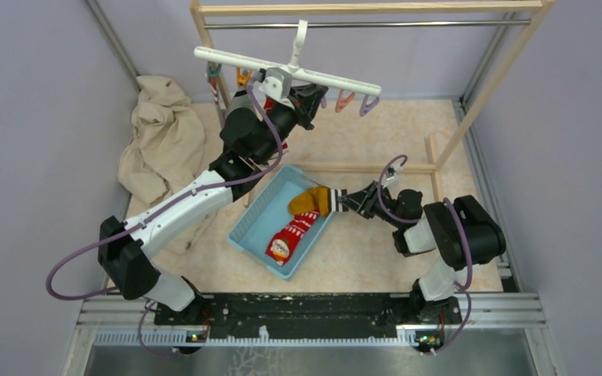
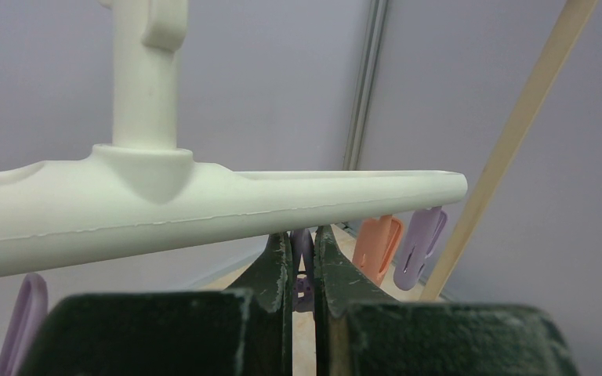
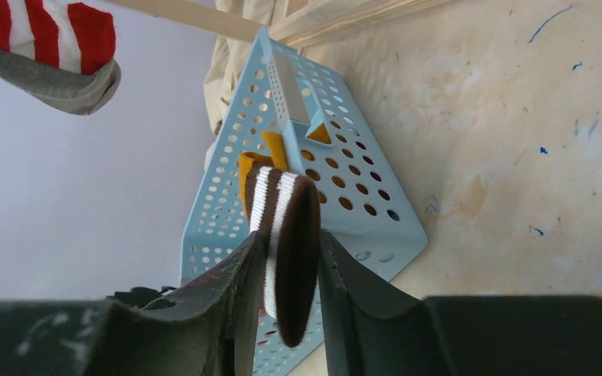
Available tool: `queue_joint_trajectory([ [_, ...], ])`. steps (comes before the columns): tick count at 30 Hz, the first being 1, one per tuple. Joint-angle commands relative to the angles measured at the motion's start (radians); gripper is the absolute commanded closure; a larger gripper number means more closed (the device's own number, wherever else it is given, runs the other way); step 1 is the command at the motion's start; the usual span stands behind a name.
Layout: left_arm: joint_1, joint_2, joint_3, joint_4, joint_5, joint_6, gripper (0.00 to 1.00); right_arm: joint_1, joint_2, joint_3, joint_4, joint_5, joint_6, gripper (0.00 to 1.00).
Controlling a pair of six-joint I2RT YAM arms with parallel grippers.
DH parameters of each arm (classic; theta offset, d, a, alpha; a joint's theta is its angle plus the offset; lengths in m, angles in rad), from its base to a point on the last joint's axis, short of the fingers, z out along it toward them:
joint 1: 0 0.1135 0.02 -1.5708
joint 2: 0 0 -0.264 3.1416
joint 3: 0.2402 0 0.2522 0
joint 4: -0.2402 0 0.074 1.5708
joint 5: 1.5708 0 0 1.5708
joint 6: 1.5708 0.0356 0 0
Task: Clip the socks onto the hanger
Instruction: Pick up the sock from the bin.
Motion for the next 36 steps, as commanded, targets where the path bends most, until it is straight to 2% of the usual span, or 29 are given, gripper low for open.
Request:
queue_joint_trajectory([
  [1,-0.008,0.02,-0.04,-0.154,0.028,0.0,0.99,0.01,-0.01,-0.007,0.102,-0.002,0.014,0.74],
  [3,-0.008,0.021,-0.038,-0.152,0.03,-0.001,0.99,0.01,-0.021,-0.014,0.101,-0.003,0.016,0.77],
  [6,-0.008,0.023,-0.038,-0.152,0.03,-0.002,0.99,0.011,-0.034,-0.021,0.097,-0.005,0.016,0.77],
  [7,-0.008,0.022,-0.039,-0.152,0.03,0.0,0.99,0.011,-0.038,-0.024,0.095,-0.007,0.016,0.73],
  [10,-0.008,0.019,-0.04,-0.151,0.027,0.0,0.99,0.01,-0.052,-0.035,0.092,-0.019,0.017,0.51],
  [11,-0.008,0.02,-0.042,-0.151,0.026,0.002,0.99,0.009,-0.059,-0.042,0.09,-0.021,0.015,0.49],
  [15,-0.009,0.017,-0.045,-0.148,0.027,0.002,0.99,0.01,-0.081,-0.086,0.095,-0.014,0.011,0.51],
  [22,-0.008,0.017,-0.049,-0.143,0.033,-0.003,0.99,0.011,-0.104,-0.131,0.115,-0.003,0.019,0.61],
  [36,-0.009,-0.004,-0.06,-0.142,0.027,0.002,0.99,0.011,-0.053,-0.039,0.093,-0.02,0.002,0.61],
])
